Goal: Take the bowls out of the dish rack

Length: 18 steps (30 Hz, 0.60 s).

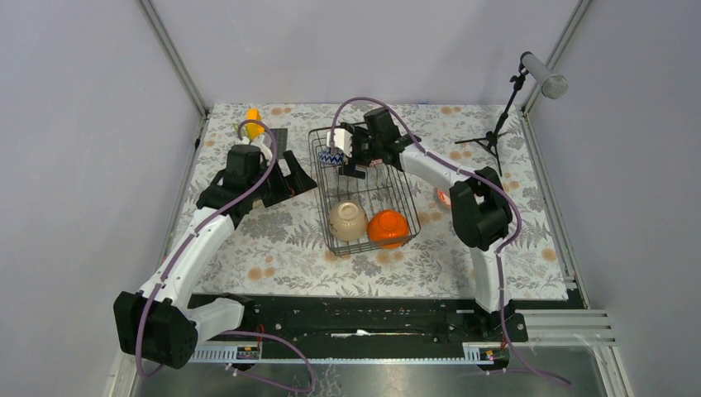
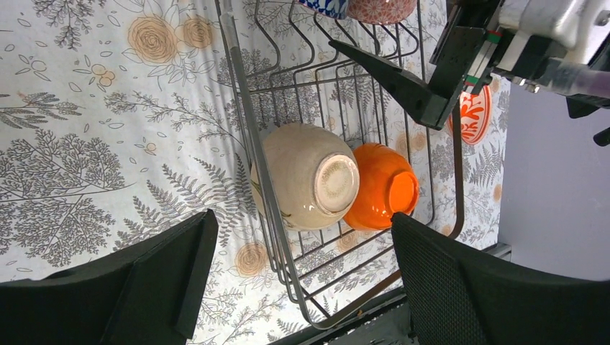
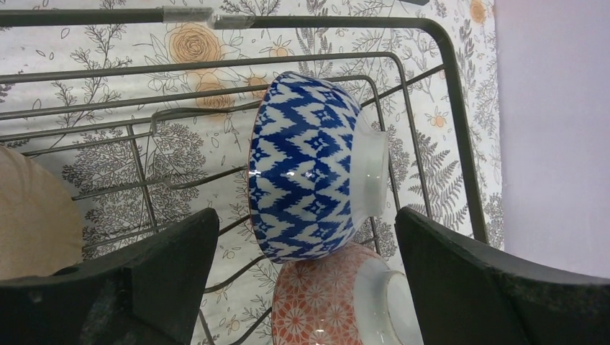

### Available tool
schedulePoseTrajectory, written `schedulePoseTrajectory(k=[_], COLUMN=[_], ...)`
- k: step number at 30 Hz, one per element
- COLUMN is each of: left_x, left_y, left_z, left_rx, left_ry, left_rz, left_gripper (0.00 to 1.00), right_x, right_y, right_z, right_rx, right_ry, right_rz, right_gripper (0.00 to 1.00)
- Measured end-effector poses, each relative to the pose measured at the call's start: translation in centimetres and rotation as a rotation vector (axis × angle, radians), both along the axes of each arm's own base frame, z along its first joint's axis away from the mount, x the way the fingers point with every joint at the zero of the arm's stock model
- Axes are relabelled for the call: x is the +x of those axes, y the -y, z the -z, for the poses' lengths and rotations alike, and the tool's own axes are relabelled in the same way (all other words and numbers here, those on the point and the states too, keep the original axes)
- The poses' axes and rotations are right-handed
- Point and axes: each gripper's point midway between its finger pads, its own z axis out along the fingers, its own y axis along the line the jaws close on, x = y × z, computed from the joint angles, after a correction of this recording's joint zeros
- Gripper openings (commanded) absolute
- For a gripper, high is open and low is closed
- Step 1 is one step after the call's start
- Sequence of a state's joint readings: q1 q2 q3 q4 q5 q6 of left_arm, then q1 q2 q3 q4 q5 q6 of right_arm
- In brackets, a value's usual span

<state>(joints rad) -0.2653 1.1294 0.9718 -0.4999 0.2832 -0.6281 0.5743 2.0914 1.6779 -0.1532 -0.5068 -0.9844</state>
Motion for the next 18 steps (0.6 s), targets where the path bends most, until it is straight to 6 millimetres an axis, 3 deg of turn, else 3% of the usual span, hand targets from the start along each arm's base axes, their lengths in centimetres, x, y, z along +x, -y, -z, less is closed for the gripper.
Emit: schedulePoseTrajectory(k=[13, 18], left_x=[0.1, -0.1], left_y=[-0.5, -0.7], left_z=[0.3, 0.8], left_rx=[0.013, 0.022], left_ry=[-0.003, -0.014], left_rz=[-0.009, -0.009], left_gripper=[0.95, 0.95], right_x=[1.0, 1.4], right_y=[-0.9, -1.2], right_z=[1.1, 1.6], right_rx=[-0.008, -0.012], right_ry=[-0.007, -0.012], right_rz=[-0.014, -0.017], right_gripper=[1.0, 0.94])
